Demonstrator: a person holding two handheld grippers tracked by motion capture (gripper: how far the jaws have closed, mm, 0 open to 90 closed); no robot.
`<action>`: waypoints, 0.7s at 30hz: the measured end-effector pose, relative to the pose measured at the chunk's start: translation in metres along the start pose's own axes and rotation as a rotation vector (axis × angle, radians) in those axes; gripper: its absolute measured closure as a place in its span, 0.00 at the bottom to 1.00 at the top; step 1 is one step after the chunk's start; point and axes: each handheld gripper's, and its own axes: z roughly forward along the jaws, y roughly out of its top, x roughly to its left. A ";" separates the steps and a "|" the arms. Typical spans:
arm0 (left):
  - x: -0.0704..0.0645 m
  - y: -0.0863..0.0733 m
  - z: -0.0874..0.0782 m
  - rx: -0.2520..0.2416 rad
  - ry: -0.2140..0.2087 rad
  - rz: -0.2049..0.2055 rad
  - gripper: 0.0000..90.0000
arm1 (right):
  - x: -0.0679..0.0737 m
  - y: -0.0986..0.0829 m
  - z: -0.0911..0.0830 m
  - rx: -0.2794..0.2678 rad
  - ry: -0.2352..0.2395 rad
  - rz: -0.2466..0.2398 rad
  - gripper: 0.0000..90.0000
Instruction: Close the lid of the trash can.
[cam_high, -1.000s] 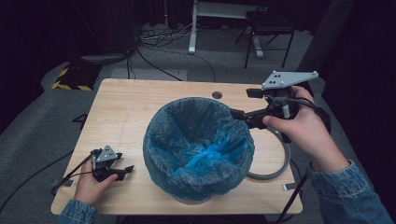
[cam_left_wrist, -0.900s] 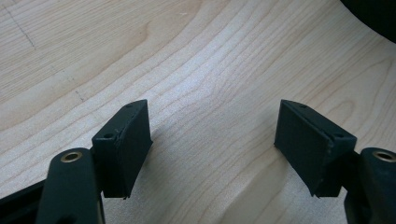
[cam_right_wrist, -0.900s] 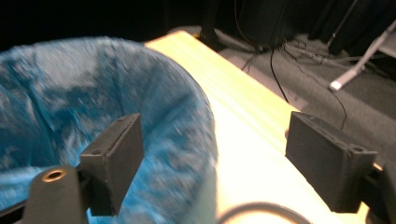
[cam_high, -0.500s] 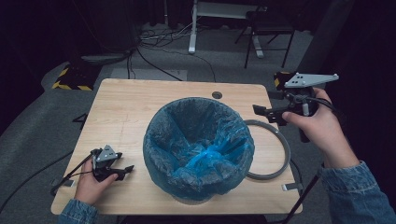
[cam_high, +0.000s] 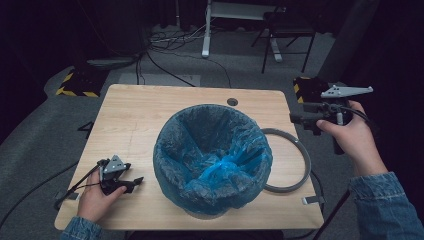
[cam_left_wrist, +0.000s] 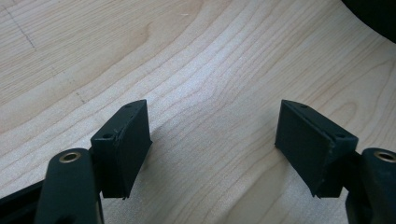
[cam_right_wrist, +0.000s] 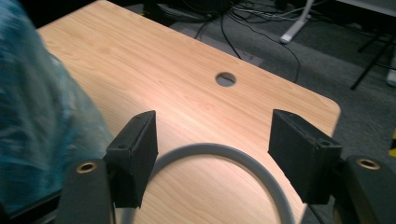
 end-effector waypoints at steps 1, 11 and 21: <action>0.000 0.000 0.000 0.000 0.000 0.000 0.29 | -0.003 -0.003 0.001 0.003 -0.010 0.005 0.37; 0.000 0.000 0.000 -0.002 -0.004 -0.003 0.29 | -0.038 -0.036 0.014 0.011 -0.053 0.052 0.39; 0.001 0.000 0.000 -0.005 -0.008 0.007 0.29 | -0.063 -0.074 0.034 0.060 -0.088 0.137 0.31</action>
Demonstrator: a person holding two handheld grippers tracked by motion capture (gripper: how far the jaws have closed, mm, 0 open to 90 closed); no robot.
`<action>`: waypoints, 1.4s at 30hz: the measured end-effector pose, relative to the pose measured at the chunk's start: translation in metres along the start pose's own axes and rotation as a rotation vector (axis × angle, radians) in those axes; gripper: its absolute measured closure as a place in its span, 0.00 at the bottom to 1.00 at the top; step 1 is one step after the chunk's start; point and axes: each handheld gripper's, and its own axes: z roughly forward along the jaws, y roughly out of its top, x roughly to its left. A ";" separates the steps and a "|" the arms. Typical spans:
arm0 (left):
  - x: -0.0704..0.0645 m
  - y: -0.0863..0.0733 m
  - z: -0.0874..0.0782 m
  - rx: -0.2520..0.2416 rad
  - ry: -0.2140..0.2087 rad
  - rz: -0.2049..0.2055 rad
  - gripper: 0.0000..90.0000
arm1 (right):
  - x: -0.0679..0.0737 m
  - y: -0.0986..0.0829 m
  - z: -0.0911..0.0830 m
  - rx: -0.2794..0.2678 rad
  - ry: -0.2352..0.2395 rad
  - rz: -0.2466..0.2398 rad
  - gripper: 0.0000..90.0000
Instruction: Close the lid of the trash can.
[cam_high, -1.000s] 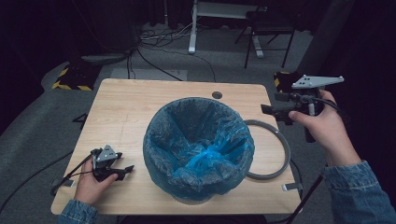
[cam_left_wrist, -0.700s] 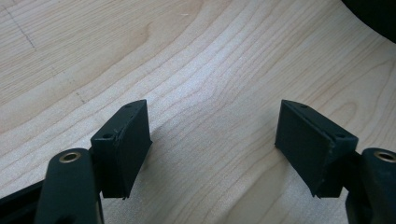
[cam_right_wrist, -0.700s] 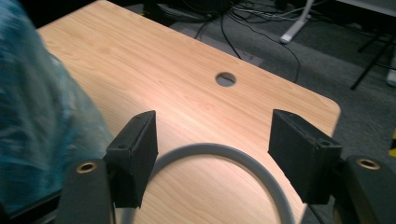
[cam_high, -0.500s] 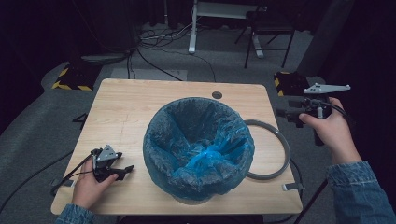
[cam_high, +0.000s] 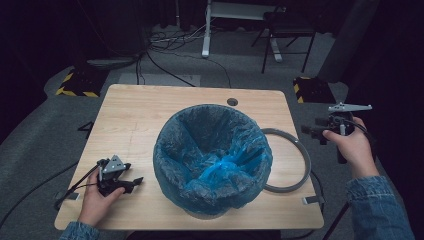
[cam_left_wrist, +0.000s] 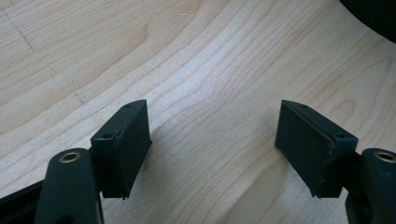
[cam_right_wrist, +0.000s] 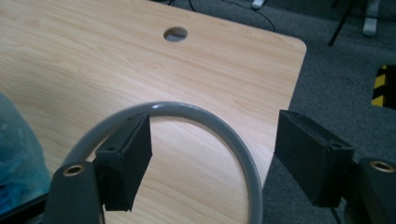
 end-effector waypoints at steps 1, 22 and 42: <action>0.000 0.000 0.000 0.000 0.000 0.000 0.29 | -0.002 -0.003 0.002 0.010 -0.004 0.005 0.31; 0.000 0.000 0.000 0.000 0.000 0.000 0.29 | -0.034 -0.072 0.050 0.074 -0.040 0.075 0.27; 0.000 0.000 0.000 0.000 0.000 0.000 0.29 | -0.052 -0.124 0.080 0.136 -0.068 0.174 0.42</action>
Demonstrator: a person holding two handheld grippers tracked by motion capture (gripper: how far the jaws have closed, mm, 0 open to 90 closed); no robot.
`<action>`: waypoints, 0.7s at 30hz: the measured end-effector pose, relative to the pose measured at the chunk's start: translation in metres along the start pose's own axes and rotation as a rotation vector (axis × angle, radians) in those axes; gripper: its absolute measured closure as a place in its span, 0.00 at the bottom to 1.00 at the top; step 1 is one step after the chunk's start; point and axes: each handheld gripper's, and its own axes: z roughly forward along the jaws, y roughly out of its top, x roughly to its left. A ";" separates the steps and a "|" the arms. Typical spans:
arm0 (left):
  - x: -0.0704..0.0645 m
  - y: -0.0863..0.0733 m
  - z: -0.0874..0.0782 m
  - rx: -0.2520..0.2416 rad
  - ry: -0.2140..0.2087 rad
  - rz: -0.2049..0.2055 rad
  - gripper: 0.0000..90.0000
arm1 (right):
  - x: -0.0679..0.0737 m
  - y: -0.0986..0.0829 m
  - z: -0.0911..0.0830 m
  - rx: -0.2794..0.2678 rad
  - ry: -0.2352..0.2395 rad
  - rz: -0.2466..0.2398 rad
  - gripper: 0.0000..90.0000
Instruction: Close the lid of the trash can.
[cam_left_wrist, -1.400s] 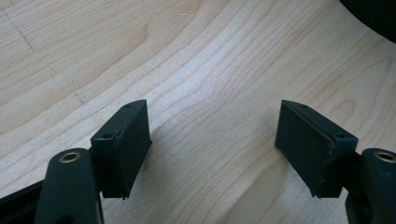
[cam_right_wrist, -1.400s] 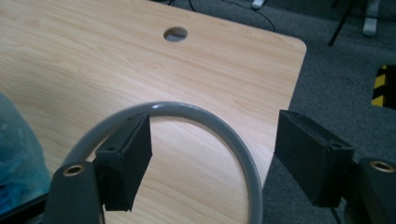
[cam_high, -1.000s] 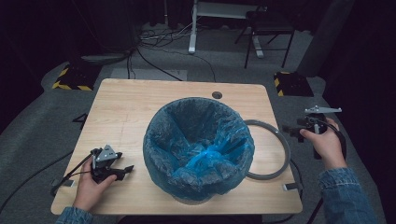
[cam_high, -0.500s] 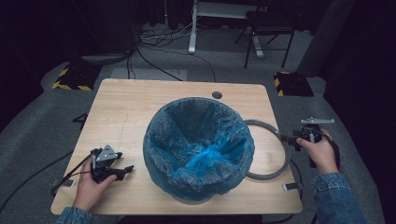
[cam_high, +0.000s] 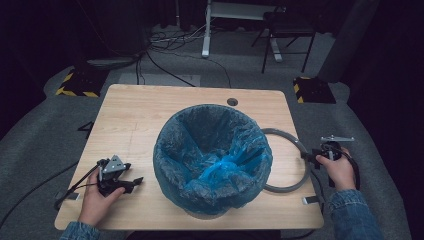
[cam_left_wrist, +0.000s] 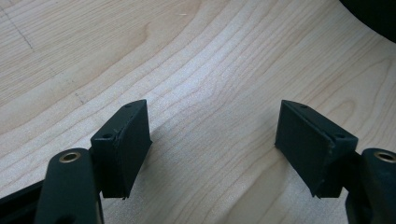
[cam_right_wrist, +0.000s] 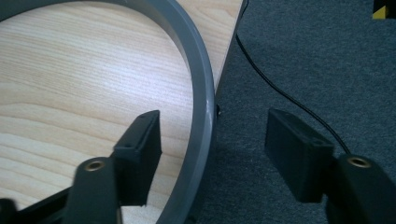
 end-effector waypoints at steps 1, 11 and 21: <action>0.000 0.000 0.000 0.000 0.000 0.000 0.29 | 0.000 -0.001 0.001 0.002 0.001 0.002 0.44; 0.000 0.000 0.000 0.000 0.000 0.000 0.29 | 0.004 -0.002 0.004 0.013 0.016 0.018 0.78; 0.000 0.000 0.000 0.000 0.000 0.000 0.29 | 0.014 0.004 0.003 0.062 -0.036 0.013 0.85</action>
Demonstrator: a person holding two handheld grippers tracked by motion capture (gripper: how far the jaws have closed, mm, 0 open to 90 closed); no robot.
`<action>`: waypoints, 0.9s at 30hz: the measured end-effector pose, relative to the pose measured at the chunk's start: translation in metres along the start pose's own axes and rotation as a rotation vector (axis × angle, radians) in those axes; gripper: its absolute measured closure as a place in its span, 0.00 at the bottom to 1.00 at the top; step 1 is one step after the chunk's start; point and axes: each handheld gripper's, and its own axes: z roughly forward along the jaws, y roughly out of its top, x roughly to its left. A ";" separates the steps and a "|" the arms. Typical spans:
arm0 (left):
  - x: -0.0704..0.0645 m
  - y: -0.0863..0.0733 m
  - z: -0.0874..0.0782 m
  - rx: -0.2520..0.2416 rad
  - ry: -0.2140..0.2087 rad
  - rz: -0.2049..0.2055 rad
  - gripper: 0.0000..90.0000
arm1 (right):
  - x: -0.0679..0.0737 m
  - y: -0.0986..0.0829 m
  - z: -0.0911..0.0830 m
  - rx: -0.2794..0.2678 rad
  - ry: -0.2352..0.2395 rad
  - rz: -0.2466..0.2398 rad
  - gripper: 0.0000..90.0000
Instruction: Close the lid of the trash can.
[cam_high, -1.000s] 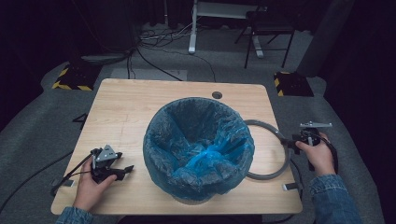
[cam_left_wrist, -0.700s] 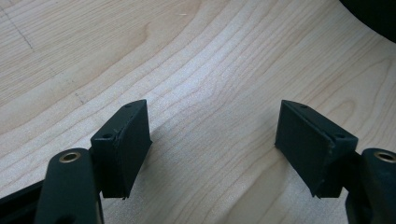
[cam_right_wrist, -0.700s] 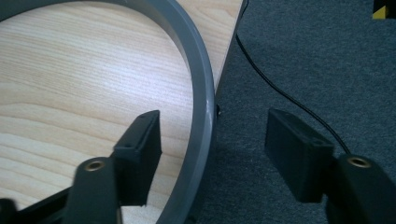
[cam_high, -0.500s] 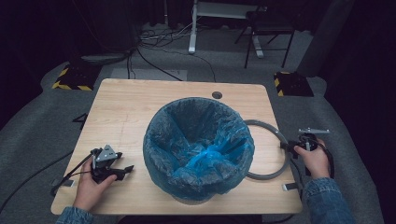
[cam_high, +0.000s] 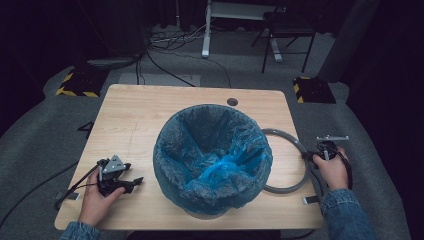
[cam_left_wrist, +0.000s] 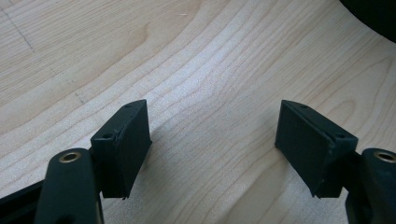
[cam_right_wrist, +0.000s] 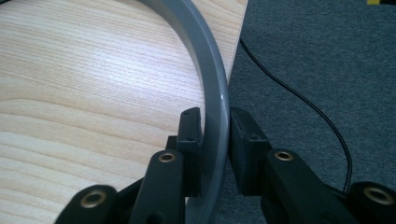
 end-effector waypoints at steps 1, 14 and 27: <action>0.000 0.000 0.000 0.000 0.000 0.000 0.29 | 0.000 0.000 0.000 0.001 -0.006 0.000 0.86; 0.000 0.000 0.000 0.001 -0.001 -0.002 0.29 | -0.004 0.003 -0.011 0.040 0.010 0.047 0.88; 0.000 0.000 0.000 0.000 -0.001 -0.002 0.29 | -0.023 0.017 -0.056 0.019 0.001 0.076 0.88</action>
